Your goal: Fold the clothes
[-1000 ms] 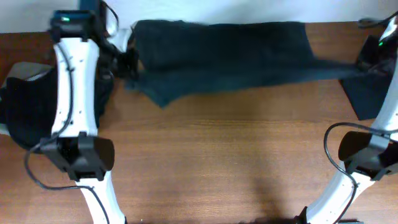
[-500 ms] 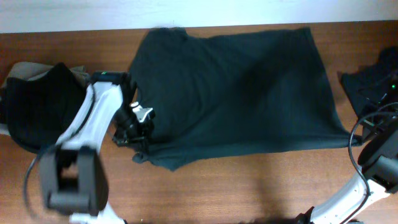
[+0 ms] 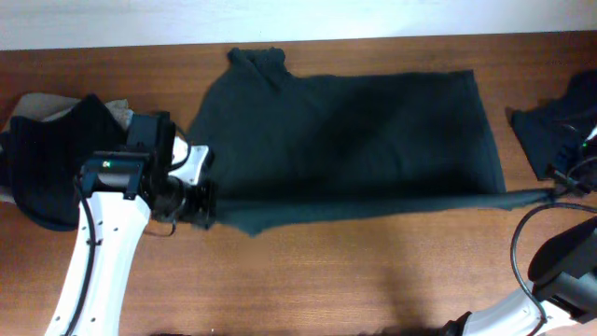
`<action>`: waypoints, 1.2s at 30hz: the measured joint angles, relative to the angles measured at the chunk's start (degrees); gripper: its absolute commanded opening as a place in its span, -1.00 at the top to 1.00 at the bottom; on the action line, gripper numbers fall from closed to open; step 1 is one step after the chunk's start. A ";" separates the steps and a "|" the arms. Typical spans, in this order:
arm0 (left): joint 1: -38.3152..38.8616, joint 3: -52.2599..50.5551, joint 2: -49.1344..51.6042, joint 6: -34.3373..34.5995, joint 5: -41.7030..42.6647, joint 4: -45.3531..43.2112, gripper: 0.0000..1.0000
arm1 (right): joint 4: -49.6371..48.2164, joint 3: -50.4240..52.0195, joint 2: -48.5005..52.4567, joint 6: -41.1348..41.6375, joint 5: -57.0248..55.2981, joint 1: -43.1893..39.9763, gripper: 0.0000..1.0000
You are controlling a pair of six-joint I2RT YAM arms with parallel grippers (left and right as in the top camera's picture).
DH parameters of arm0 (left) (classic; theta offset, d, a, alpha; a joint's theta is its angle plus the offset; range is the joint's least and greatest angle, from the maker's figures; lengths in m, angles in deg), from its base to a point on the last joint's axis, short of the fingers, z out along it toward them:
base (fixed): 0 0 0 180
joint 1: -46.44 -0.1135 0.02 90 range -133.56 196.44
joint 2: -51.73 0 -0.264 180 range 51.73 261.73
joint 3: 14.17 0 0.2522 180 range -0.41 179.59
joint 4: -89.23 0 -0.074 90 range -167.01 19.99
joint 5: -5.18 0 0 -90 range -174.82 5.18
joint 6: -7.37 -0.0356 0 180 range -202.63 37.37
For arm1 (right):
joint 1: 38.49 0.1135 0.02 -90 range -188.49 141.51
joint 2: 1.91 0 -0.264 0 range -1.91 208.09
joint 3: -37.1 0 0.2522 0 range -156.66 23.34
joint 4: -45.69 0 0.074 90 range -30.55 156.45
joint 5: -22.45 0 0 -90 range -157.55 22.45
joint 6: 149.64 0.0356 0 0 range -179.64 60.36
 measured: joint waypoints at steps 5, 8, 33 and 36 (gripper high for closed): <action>0.00 -0.04 2.80 1.29 -0.07 -11.15 0.99 | -9.14 0.24 0.00 -0.17 0.13 5.33 0.92; 0.00 -0.04 8.20 1.49 -0.11 -14.86 1.00 | -15.17 0.37 0.00 -0.20 0.15 7.91 0.92; -0.02 -0.04 27.58 1.53 -0.31 -36.35 0.04 | -29.29 0.55 11.06 -0.92 1.49 10.47 -0.14; -0.02 -0.04 27.58 1.75 -0.35 -36.94 -0.86 | -29.92 0.55 11.06 -4.37 3.26 11.04 -0.71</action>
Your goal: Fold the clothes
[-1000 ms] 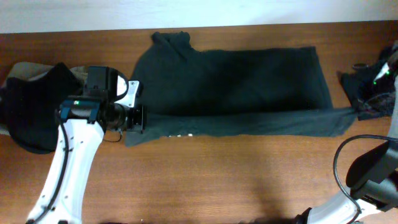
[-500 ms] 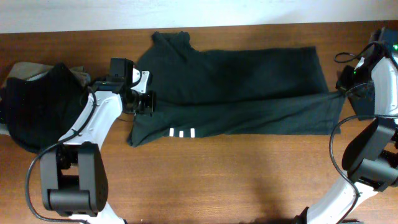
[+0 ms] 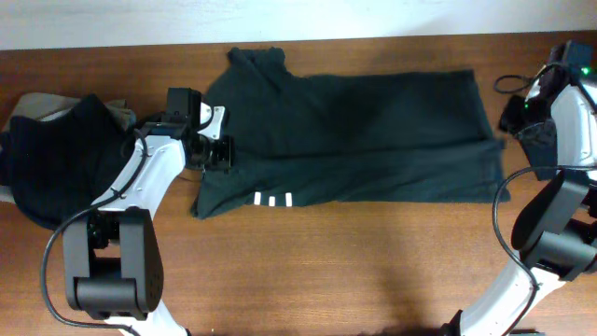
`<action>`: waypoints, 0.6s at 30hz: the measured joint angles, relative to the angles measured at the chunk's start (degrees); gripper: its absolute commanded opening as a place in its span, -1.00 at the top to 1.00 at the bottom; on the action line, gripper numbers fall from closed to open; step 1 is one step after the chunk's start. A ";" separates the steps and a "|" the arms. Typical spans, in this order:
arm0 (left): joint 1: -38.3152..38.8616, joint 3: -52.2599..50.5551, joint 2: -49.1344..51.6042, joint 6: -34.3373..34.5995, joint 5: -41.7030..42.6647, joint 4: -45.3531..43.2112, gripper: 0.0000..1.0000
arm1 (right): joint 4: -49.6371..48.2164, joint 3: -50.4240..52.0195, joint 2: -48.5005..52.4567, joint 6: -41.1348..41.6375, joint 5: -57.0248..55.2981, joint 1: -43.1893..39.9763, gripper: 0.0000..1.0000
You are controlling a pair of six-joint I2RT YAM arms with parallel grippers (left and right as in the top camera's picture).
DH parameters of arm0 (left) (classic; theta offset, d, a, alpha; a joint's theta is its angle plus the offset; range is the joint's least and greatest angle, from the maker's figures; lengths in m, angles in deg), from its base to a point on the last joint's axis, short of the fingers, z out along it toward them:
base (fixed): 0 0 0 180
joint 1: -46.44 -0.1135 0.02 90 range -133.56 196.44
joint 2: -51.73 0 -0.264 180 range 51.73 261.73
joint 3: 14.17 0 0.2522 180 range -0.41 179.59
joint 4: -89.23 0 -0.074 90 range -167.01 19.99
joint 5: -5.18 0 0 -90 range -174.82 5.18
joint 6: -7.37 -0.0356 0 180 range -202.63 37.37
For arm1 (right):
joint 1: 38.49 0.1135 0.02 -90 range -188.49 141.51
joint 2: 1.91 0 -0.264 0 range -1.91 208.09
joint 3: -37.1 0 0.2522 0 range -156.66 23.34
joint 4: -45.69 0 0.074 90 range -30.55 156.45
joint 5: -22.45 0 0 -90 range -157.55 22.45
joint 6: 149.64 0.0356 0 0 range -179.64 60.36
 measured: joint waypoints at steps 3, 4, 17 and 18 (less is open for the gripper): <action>-0.39 0.68 0.00 0.48 0.02 2.32 -0.98 | 1.40 0.00 0.00 -0.72 -0.85 0.68 -0.74; -0.74 1.05 0.00 0.52 0.04 3.91 -0.98 | 3.15 0.00 0.00 -0.57 -1.60 0.61 -0.74; -4.13 -0.63 0.00 4.28 -6.36 19.87 -0.78 | -0.46 18.21 0.02 -0.33 -1.97 -2.08 -0.50; -4.13 -1.57 0.00 4.33 -6.40 19.37 -0.57 | -1.38 19.54 0.02 -0.37 -1.73 -2.08 -0.47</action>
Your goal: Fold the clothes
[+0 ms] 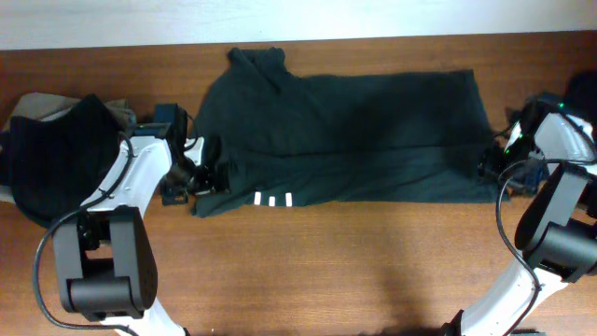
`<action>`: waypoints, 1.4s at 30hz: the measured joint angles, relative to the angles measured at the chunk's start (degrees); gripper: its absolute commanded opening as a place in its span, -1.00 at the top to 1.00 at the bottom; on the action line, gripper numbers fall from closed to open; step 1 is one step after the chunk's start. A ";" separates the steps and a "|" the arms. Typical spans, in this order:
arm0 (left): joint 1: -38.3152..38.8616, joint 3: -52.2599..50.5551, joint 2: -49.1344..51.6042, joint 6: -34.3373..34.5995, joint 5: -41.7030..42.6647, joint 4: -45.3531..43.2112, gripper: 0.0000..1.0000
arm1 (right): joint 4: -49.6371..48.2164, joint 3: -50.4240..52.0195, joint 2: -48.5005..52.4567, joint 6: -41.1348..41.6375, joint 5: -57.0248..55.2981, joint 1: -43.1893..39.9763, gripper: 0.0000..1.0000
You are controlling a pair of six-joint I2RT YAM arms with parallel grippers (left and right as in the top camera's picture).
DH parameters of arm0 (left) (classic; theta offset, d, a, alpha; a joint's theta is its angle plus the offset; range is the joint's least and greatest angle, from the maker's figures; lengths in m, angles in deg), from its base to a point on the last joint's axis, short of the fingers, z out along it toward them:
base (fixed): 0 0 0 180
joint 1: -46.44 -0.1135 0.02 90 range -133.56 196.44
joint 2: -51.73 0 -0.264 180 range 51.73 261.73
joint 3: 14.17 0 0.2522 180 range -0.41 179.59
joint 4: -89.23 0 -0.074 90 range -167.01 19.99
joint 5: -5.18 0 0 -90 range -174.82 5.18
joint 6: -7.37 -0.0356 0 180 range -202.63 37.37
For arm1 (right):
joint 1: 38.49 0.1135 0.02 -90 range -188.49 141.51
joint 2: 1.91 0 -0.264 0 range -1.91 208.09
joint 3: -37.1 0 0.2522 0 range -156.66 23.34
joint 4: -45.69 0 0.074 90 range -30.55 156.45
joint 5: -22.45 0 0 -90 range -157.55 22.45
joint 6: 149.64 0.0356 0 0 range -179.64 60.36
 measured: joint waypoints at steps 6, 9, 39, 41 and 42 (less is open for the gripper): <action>0.00 -7.04 0.02 0.72 -0.50 -6.43 0.55 | -1.33 1.38 0.00 0.11 1.31 0.00 -0.01; -0.31 -8.33 -0.13 0.79 -1.25 -8.39 0.99 | -0.46 1.38 0.00 0.31 1.66 0.00 0.71; -0.04 -10.54 -12.31 0.52 -5.09 11.17 -0.98 | 14.03 2.03 -2.54 11.89 -9.77 -2.73 -0.95; -0.04 -9.88 -13.09 0.55 -5.14 11.37 -0.98 | 14.75 0.09 -2.80 11.69 -9.42 -2.73 -0.97; -0.04 -9.05 -13.09 0.55 -5.14 11.32 -0.98 | 15.43 -1.53 -2.82 10.99 -8.81 -2.73 -0.97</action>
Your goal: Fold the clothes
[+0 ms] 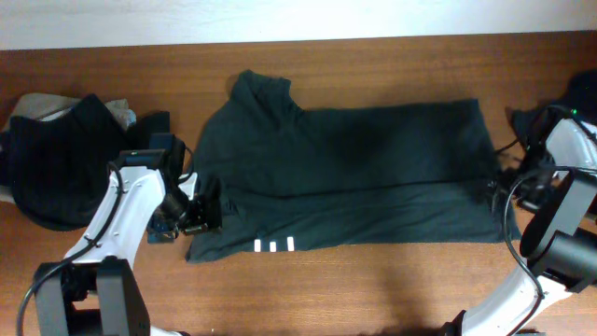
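A dark green garment [354, 168] lies spread across the table, its collar [263, 89] at the far left. Its near part is folded over as a band, with three white marks [272, 245] showing. At the band's left end my left gripper [207, 217] looks shut on the cloth. At the band's right end is my right gripper [494, 193], apparently shut on the cloth too. The overhead view does not show either pair of fingertips clearly.
A pile of dark clothes [56, 163] on a beige cloth [37, 101] sits at the far left, close to my left arm. More dark clothing [574, 107] lies at the right edge. Bare wooden table [354, 289] runs along the front.
The whole garment lies nearer the table's front edge, collar included. Both grippers have come forward with it, still at the left and right ends of the folded band.
First both grippers held the garment's near edge stretched in a line across the table. Then that edge lay folded over the garment, white marks showing, with the right arm far back. Then both grippers were at the band's ends, and now the garment sits further forward.
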`<action>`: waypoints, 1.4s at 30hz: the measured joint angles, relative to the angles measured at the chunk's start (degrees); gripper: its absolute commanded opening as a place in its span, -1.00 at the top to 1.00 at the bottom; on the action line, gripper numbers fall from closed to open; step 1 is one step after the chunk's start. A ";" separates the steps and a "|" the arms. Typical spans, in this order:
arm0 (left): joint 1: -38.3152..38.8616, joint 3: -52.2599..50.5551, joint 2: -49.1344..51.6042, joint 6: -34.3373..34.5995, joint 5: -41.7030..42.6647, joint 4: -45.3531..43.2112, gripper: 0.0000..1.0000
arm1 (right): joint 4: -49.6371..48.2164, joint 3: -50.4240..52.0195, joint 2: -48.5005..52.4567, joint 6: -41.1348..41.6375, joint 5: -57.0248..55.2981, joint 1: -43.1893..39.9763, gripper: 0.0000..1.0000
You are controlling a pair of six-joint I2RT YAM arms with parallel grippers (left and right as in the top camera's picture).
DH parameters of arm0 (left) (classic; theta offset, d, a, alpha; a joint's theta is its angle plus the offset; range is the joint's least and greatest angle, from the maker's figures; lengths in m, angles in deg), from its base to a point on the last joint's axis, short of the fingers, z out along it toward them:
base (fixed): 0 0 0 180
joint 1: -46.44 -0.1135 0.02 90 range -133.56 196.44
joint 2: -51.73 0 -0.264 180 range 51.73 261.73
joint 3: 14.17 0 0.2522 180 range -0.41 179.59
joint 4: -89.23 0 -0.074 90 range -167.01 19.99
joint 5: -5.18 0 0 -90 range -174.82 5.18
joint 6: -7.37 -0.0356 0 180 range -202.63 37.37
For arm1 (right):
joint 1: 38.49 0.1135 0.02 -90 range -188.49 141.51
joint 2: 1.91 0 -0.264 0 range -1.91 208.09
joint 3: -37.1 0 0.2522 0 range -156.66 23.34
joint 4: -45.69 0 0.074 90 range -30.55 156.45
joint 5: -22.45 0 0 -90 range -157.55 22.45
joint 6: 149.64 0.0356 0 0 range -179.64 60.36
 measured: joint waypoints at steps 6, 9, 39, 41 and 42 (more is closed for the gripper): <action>0.00 11.63 0.00 -1.79 3.65 -17.94 -0.98 | 3.34 -13.11 -0.52 -4.15 7.39 0.00 -0.97; 0.04 14.95 0.37 -2.47 7.23 -27.52 -0.98 | 4.24 -17.14 -0.98 -5.42 9.73 0.07 -0.98; 4.68 47.30 47.06 -2.71 20.46 -39.89 0.99 | -7.58 -17.68 -1.20 -9.86 16.28 5.18 0.23; 4.13 47.32 47.06 -1.70 25.03 -39.54 0.99 | -12.52 -17.68 -1.20 -10.23 16.57 5.18 0.22; 3.78 47.41 47.06 -1.07 28.74 -39.08 0.99 | -14.95 -17.68 -1.20 -10.36 16.68 5.18 0.00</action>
